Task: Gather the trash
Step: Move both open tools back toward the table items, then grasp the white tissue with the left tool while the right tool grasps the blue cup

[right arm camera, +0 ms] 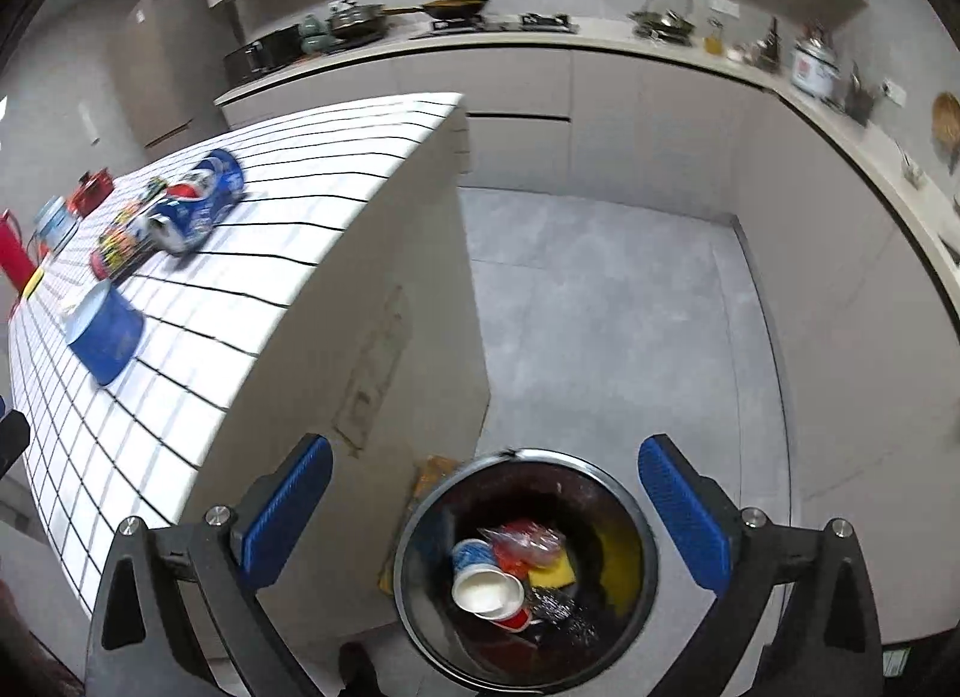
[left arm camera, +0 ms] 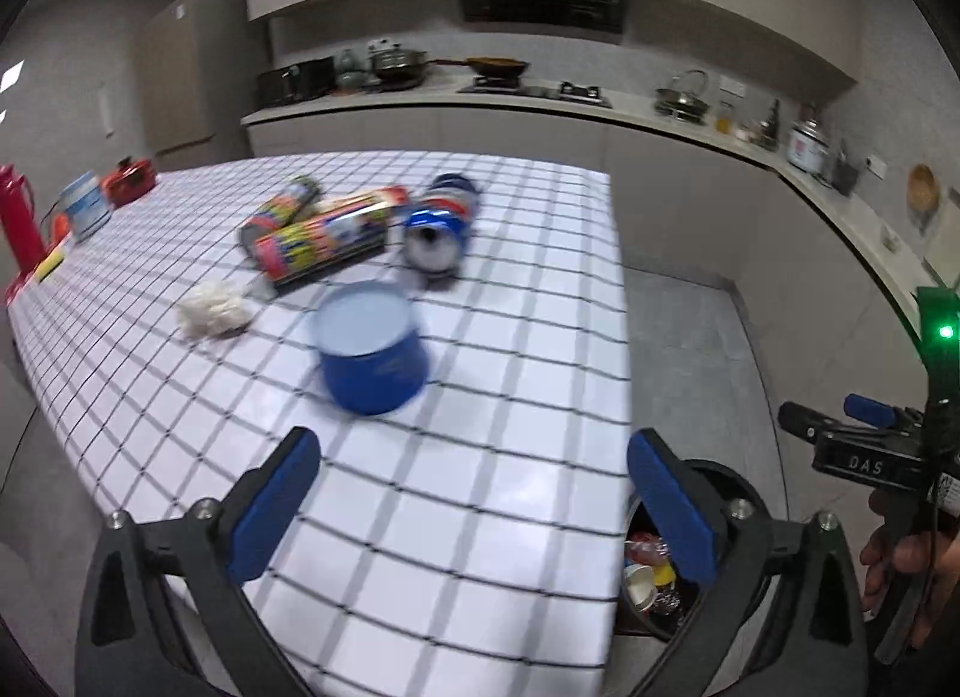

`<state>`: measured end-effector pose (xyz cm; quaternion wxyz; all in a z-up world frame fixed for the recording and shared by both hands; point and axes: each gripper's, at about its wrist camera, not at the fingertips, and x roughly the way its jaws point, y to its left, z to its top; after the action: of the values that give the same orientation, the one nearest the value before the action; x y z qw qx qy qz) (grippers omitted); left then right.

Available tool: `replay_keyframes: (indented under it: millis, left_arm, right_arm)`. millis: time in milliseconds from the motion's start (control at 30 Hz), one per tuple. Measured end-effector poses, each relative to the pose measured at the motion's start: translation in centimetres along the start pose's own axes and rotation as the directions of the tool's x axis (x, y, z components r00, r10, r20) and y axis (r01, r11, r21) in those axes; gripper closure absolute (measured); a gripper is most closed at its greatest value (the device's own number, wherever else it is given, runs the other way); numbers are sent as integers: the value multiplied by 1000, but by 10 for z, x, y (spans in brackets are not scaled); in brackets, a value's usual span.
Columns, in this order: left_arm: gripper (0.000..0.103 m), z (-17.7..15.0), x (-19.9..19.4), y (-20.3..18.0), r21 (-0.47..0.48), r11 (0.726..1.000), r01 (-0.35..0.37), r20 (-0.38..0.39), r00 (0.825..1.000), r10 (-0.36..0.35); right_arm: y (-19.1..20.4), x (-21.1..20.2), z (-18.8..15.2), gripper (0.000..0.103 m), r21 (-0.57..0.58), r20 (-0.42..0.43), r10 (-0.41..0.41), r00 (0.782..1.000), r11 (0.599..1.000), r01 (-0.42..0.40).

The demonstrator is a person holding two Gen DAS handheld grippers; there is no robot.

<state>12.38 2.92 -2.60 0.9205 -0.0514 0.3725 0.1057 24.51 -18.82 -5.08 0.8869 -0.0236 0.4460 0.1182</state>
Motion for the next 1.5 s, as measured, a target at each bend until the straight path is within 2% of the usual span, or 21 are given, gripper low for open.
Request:
replay_keyframes:
  millis: [167,300,433,700,933,1133,1200,1300,1500]
  left_arm:
    - [0,0,7,57,-45,999,-13,2,1000,13]
    - [0,3,16,103,-62,998,25,-10,1000,-26]
    - [0,6,30,148,-94,995,41,-34,998,-44]
    - [1,16,60,209,-71,996,52,-48,997,-55]
    - [1,25,81,232,-27,996,90,-65,994,-91]
    - [1,35,106,239,-2,993,120,-94,988,-119]
    - [2,38,112,238,9,992,129,-95,987,-128]
    - [2,44,123,238,23,990,143,-102,985,-139]
    - [2,55,141,236,35,985,168,-119,980,-162]
  right_arm:
    - [49,-7,8,0,-41,23,15,1000,999,-14]
    - [88,-10,14,0,-38,34,116,993,993,-115]
    - [131,-7,20,0,-29,44,156,987,987,-155]
    - [214,11,25,0,-69,17,160,987,985,-158]
    - [275,32,27,0,-86,0,127,992,988,-127]
    - [299,55,33,0,-78,-15,60,998,995,-61]
    - [295,61,35,14,-45,-12,42,999,998,-42]
    - [282,66,38,24,11,-13,10,1000,1000,-10]
    - [269,70,45,24,59,-5,-18,1000,998,19]
